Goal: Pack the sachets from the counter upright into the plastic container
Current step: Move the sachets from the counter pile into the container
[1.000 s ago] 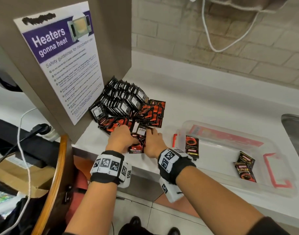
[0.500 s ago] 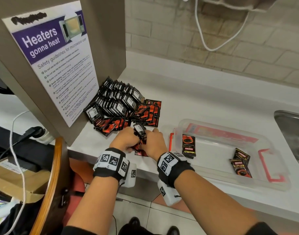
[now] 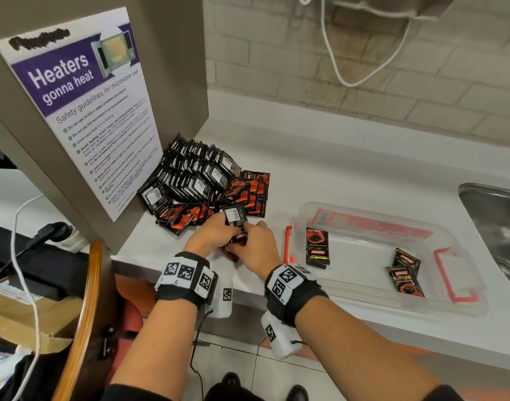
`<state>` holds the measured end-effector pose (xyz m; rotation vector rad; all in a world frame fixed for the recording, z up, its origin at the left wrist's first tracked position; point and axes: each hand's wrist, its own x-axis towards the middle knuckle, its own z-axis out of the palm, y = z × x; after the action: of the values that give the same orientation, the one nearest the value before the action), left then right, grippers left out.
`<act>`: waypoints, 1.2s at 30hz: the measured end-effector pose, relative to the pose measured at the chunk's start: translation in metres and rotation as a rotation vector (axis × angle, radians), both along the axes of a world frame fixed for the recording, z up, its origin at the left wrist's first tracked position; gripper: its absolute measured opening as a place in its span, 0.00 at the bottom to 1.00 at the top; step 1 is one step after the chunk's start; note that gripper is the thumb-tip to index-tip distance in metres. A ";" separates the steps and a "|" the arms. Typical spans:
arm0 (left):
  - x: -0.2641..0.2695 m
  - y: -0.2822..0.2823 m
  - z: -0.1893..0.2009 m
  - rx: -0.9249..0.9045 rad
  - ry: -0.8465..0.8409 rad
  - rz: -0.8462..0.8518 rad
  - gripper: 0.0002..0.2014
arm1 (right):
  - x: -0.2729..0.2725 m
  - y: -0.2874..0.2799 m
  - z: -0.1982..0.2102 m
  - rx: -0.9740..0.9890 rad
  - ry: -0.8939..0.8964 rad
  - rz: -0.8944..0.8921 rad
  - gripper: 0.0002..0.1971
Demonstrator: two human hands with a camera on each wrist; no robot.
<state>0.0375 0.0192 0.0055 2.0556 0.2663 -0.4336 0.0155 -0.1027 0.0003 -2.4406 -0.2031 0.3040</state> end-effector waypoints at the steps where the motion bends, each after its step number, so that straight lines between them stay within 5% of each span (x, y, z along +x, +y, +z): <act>1: 0.000 0.002 0.002 -0.013 -0.025 0.003 0.13 | 0.000 0.002 0.002 0.050 -0.001 -0.003 0.19; 10: 0.005 0.027 0.034 -0.369 -0.194 0.070 0.22 | 0.010 -0.013 0.064 0.607 -0.128 -0.319 0.14; 17: 0.007 -0.011 0.065 -0.680 -0.223 0.017 0.24 | 0.009 -0.060 0.103 0.872 0.250 -0.143 0.21; 22: 0.008 -0.060 0.078 -0.731 -0.207 -0.043 0.24 | -0.005 -0.088 0.095 1.016 0.242 -0.113 0.22; 32: 0.010 -0.137 0.100 -0.683 -0.232 -0.144 0.14 | -0.016 -0.158 0.095 0.870 0.073 -0.092 0.43; 36: 0.010 -0.159 0.108 -0.561 -0.309 -0.181 0.17 | -0.017 -0.181 0.100 0.720 -0.184 -0.061 0.57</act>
<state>0.0471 -0.1400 0.1136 1.5649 -0.2120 -0.2541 -0.0017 -0.2835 0.1002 -1.7515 -0.2634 -0.0299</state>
